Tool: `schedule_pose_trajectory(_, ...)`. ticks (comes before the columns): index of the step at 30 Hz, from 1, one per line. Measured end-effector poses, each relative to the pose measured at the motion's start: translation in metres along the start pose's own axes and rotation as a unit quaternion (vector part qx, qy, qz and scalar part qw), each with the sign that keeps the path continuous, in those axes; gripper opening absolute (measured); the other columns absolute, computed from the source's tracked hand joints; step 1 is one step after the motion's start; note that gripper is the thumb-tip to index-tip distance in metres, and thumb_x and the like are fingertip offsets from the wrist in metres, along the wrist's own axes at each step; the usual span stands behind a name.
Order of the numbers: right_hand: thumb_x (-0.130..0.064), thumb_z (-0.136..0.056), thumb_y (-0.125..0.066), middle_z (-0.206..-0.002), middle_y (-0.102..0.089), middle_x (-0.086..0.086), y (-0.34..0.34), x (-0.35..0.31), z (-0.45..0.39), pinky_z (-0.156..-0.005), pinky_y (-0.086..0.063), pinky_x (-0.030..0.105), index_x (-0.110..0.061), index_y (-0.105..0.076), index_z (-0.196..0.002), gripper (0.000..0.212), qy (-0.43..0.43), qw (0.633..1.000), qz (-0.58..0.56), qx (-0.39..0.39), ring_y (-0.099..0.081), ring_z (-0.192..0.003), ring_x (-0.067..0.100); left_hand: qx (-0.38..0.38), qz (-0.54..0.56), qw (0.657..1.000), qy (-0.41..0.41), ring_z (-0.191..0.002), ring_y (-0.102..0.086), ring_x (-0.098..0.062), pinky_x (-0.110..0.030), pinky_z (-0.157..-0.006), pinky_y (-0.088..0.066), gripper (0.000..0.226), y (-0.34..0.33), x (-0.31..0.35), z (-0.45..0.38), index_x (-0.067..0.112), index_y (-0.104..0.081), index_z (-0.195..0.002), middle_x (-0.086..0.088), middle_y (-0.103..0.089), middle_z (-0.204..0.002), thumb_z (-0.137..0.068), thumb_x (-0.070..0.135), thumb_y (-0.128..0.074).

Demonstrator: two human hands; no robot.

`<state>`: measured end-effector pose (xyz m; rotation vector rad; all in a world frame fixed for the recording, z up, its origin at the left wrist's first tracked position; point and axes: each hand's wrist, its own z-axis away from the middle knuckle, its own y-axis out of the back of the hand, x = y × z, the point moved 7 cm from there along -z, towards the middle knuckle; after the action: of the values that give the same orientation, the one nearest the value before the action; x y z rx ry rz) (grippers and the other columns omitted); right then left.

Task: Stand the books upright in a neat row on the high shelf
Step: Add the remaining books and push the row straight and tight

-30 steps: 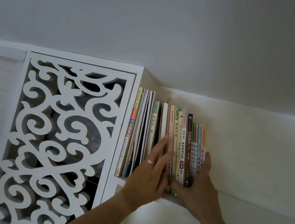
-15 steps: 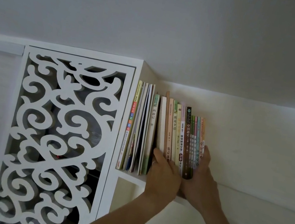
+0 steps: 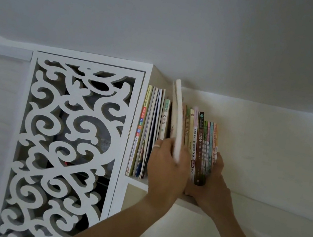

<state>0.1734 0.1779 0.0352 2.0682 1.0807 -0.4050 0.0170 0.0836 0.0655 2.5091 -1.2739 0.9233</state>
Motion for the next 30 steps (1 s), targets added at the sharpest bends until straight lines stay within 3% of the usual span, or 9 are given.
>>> schedule_pose_trajectory(4,-0.084,-0.058,-0.072,-0.125,-0.060,-0.010,0.000,0.005,-0.001,-0.079,-0.060,0.050,-0.046,0.000,-0.154,0.126,-0.006,1.000,-0.002,0.004,-0.070,-0.102,0.025,-0.239,0.000,0.970,-0.041,-0.150,-0.021,-0.009,-0.033,-0.114,-0.045,0.114,-0.030,-0.022,0.024,0.039,0.003,-0.162,0.013,-0.007,-0.162,-0.080,0.054,-0.076)
schedule_pose_trajectory(6,-0.081,-0.061,-0.073,-0.126,-0.062,-0.007,0.001,0.003,0.002,-0.077,-0.061,0.050,-0.045,0.003,-0.153,0.125,-0.010,1.000,0.006,0.002,-0.070,-0.098,0.025,-0.245,0.023,0.967,-0.061,-0.154,-0.019,-0.010,-0.042,-0.116,-0.045,0.111,-0.031,-0.032,0.030,0.047,0.017,-0.158,0.008,-0.004,-0.167,-0.092,0.033,-0.072)
schedule_pose_trajectory(12,-0.092,-0.054,-0.069,-0.131,-0.061,-0.003,0.001,0.002,0.002,-0.081,-0.061,0.052,-0.041,0.004,-0.154,0.134,-0.018,0.999,0.027,0.014,-0.069,-0.104,0.026,-0.131,-0.110,0.982,-0.087,-0.094,-0.070,-0.004,-0.023,-0.078,-0.062,0.057,-0.009,-0.029,0.030,0.030,-0.020,-0.159,0.007,-0.068,-0.124,-0.106,0.052,-0.024)
schedule_pose_trajectory(15,-0.091,-0.052,-0.072,-0.130,-0.061,-0.005,-0.001,0.003,0.001,-0.077,-0.062,0.053,-0.043,0.004,-0.154,0.136,-0.009,0.999,0.031,0.012,-0.070,-0.103,0.025,-0.079,-0.165,0.979,-0.095,-0.064,-0.069,-0.004,-0.025,-0.054,-0.060,0.046,0.010,-0.011,0.013,0.018,-0.051,-0.127,0.012,-0.067,-0.084,-0.105,0.051,-0.027)
schedule_pose_trajectory(19,-0.089,-0.054,-0.072,-0.132,-0.059,-0.003,-0.004,0.002,0.001,-0.075,-0.063,0.051,-0.040,0.004,-0.154,0.135,-0.006,0.999,0.051,0.006,-0.069,-0.104,0.025,-0.087,-0.139,0.984,-0.071,-0.060,-0.068,-0.005,-0.024,-0.052,-0.059,0.051,0.014,0.011,-0.011,0.023,-0.057,-0.097,0.008,-0.066,-0.073,-0.103,0.061,-0.024)
schedule_pose_trajectory(22,-0.088,-0.056,-0.070,-0.133,-0.058,-0.002,-0.003,0.000,0.001,-0.078,-0.062,0.053,-0.040,0.006,-0.154,0.133,-0.008,0.998,0.054,0.003,-0.069,-0.106,0.027,-0.106,-0.073,0.991,-0.034,-0.084,-0.071,-0.003,-0.018,-0.067,-0.061,0.070,0.010,0.011,-0.013,0.028,-0.061,-0.112,0.010,-0.068,-0.095,-0.090,0.081,-0.022)
schedule_pose_trajectory(25,-0.087,-0.059,-0.066,-0.130,-0.060,-0.002,-0.001,0.000,0.002,-0.079,-0.061,0.052,-0.041,0.005,-0.154,0.127,-0.007,0.999,0.048,0.001,-0.068,-0.103,0.025,-0.268,0.036,0.963,0.026,-0.130,-0.055,-0.009,-0.027,-0.097,-0.056,0.093,-0.015,-0.011,0.009,0.042,-0.018,-0.159,0.007,-0.044,-0.149,-0.083,0.083,-0.051)
schedule_pose_trajectory(27,-0.089,-0.056,-0.064,-0.130,-0.060,-0.001,0.000,-0.001,0.003,-0.081,-0.061,0.052,-0.041,0.004,-0.154,0.129,-0.005,0.999,0.044,0.005,-0.068,-0.104,0.027,-0.365,0.019,0.930,0.052,-0.127,-0.059,-0.018,-0.034,-0.089,-0.062,0.124,-0.025,-0.030,0.021,0.042,0.010,-0.160,-0.001,-0.039,-0.154,-0.078,0.054,-0.082)
schedule_pose_trajectory(30,-0.093,-0.052,-0.063,-0.134,-0.059,0.000,0.000,-0.002,0.004,-0.083,-0.060,0.054,-0.041,0.004,-0.155,0.133,-0.005,0.999,0.037,0.006,-0.068,-0.109,0.028,-0.421,-0.042,0.905,0.031,-0.127,-0.055,-0.013,-0.025,-0.092,-0.060,0.136,-0.020,-0.030,0.028,0.044,0.030,-0.153,-0.004,-0.033,-0.156,-0.078,0.011,-0.080)
